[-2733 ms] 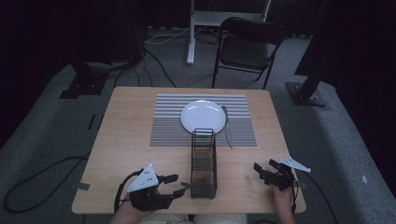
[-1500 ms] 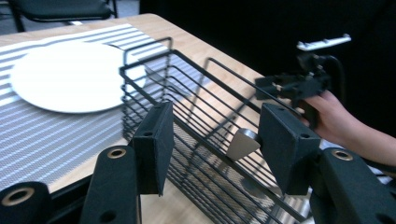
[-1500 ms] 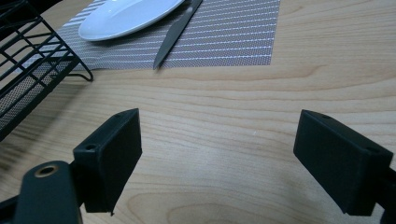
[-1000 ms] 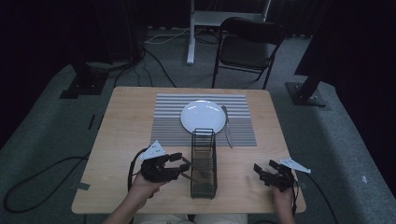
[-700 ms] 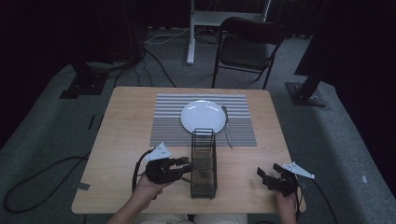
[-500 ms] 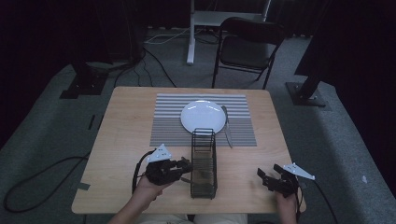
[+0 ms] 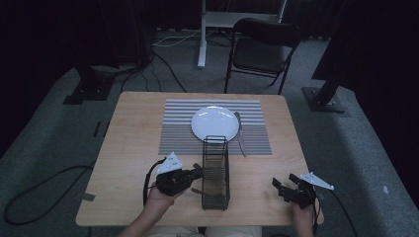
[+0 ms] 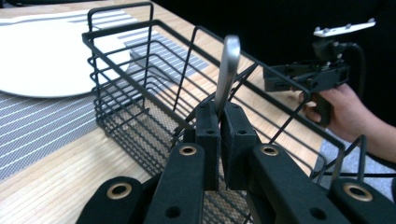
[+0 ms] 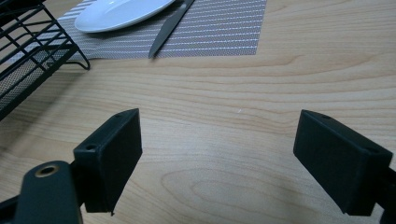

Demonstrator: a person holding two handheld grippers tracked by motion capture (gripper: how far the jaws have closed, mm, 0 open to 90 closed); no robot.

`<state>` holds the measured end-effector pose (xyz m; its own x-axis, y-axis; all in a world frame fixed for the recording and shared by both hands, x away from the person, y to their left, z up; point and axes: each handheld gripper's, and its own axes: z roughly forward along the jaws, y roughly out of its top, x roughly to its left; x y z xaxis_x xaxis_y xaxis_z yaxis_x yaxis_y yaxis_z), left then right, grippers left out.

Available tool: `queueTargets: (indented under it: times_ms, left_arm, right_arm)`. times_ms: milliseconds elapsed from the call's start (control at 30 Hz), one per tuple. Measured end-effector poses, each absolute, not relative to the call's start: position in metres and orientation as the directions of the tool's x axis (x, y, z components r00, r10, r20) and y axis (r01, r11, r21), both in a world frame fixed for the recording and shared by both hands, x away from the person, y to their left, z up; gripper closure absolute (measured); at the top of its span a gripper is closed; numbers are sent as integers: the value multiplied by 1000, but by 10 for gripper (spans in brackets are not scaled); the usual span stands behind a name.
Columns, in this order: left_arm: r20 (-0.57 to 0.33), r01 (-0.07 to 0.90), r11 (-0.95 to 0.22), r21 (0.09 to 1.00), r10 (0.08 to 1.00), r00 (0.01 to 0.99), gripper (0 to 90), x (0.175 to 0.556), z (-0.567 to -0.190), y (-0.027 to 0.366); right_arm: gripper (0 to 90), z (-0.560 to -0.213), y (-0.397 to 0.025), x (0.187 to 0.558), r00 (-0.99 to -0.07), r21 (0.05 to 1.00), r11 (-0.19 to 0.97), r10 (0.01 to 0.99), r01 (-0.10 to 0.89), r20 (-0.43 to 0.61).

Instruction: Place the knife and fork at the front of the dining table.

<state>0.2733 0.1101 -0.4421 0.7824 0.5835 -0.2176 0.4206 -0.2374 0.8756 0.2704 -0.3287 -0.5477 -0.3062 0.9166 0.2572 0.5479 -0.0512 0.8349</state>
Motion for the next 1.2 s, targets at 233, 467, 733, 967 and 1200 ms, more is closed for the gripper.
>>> queueTargets:
  times_ms: [233, 467, 733, 967, 1200]
  left_arm:
    - [-207, 396, -217, 892, 583, 785, 866, 273, -436, 110]
    - [-218, 379, -177, 908, 572, 791, 866, 272, -426, 117]
    - [-222, 339, -121, 933, 547, 807, 866, 272, -407, 123]
    - [-214, 292, -64, 954, 535, 817, 866, 271, -381, 131]
    - [-186, 225, -7, 974, 541, 821, 866, 267, -352, 146]
  right_arm:
    - [148, -548, -329, 269, -299, 840, -59, 919, 540, 258]
    - [148, -548, -328, 270, -292, 834, -44, 925, 551, 241]
    - [148, -548, -329, 270, -288, 830, -61, 921, 555, 261]
    - [148, -548, -330, 270, -290, 829, -69, 918, 555, 271]
    - [148, -548, -331, 271, -291, 826, -72, 916, 558, 276]
